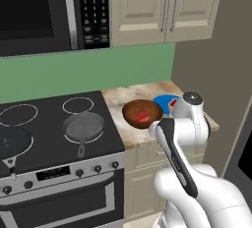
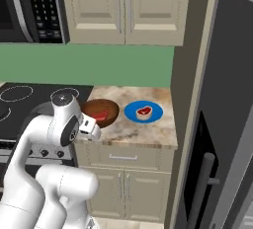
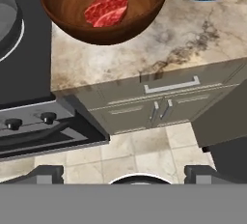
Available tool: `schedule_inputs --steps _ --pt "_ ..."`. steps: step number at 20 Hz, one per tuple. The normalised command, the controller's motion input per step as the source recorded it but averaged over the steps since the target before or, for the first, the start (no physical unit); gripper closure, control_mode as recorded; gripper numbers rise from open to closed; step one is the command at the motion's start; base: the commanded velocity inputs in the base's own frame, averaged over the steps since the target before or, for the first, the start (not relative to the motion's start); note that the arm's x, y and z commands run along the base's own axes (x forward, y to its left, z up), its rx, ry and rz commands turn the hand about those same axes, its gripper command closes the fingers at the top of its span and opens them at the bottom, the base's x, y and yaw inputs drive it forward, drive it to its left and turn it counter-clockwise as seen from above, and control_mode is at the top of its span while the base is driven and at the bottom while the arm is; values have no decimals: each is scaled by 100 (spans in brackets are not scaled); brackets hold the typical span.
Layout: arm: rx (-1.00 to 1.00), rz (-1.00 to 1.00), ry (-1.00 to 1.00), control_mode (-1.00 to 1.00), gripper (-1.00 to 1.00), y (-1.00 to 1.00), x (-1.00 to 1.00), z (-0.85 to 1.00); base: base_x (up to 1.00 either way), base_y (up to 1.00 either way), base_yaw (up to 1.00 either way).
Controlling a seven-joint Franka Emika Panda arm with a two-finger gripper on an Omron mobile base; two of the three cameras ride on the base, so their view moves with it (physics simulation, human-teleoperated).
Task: Place one of the steaks on the plate and the other in the bowl. Then place the bowl in the fridge.
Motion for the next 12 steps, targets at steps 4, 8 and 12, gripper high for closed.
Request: schedule_inputs --steps 4,8,12 --pt "0 0 0 100 -100 0 0 0 49 2 0" --pt "0 0 0 100 -100 0 0 0 47 2 0" --pt "0 0 0 100 -100 0 0 0 24 5 0"
